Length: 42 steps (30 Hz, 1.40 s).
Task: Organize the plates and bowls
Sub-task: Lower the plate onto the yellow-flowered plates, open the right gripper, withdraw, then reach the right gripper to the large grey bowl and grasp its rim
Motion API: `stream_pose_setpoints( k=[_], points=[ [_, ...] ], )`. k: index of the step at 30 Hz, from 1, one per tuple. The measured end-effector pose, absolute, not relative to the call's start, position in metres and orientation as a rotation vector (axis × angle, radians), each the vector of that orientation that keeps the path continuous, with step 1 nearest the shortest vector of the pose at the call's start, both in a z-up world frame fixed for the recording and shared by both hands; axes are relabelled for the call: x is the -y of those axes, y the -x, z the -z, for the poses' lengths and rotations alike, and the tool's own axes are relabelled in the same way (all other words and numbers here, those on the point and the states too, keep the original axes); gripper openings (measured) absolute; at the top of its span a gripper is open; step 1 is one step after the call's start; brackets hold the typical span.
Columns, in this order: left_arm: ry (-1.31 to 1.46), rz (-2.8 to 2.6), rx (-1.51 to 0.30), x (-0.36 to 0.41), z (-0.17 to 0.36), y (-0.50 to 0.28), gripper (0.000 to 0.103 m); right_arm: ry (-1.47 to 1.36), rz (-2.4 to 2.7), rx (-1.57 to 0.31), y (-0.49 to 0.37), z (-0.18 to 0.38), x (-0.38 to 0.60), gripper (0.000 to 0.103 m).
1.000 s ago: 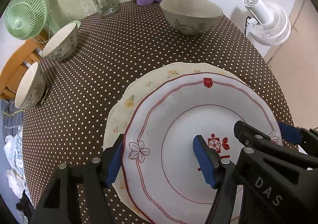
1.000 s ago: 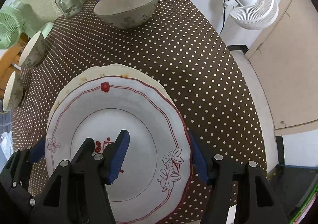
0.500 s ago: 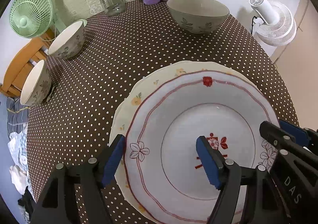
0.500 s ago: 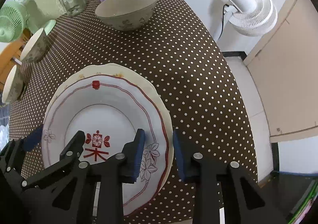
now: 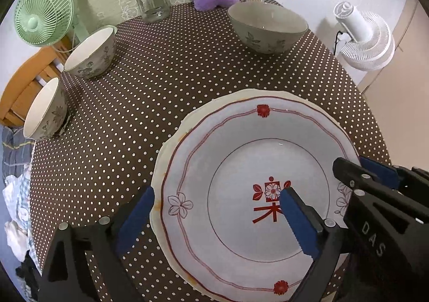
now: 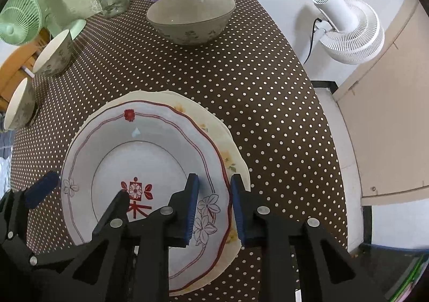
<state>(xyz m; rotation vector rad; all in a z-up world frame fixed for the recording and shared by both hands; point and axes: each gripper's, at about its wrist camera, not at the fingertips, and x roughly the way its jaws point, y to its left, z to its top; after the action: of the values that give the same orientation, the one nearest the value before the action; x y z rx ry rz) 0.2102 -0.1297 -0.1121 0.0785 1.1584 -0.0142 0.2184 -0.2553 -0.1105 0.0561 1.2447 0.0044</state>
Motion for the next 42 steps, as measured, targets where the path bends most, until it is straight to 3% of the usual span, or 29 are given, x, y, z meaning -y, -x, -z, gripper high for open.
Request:
stream_pose_setpoints(
  k=[12, 20, 42],
  points=[
    [-0.008, 0.044, -1.111, 0.084, 0.084, -0.198, 0.096, -0.125, 0.037, -1.228, -0.210, 0.093, 0.248, 0.031],
    [0.003, 0.036, -1.081, 0.040, 0.059, -0.190, 0.096, -0.134, 0.036, -1.168, -0.196, 0.069, 0.214, 0.051],
    [0.023, -0.007, -0.949, -0.064, 0.006, -0.174, 0.094, -0.099, -0.055, -0.948, -0.181, 0.003, 0.102, 0.052]
  ],
)
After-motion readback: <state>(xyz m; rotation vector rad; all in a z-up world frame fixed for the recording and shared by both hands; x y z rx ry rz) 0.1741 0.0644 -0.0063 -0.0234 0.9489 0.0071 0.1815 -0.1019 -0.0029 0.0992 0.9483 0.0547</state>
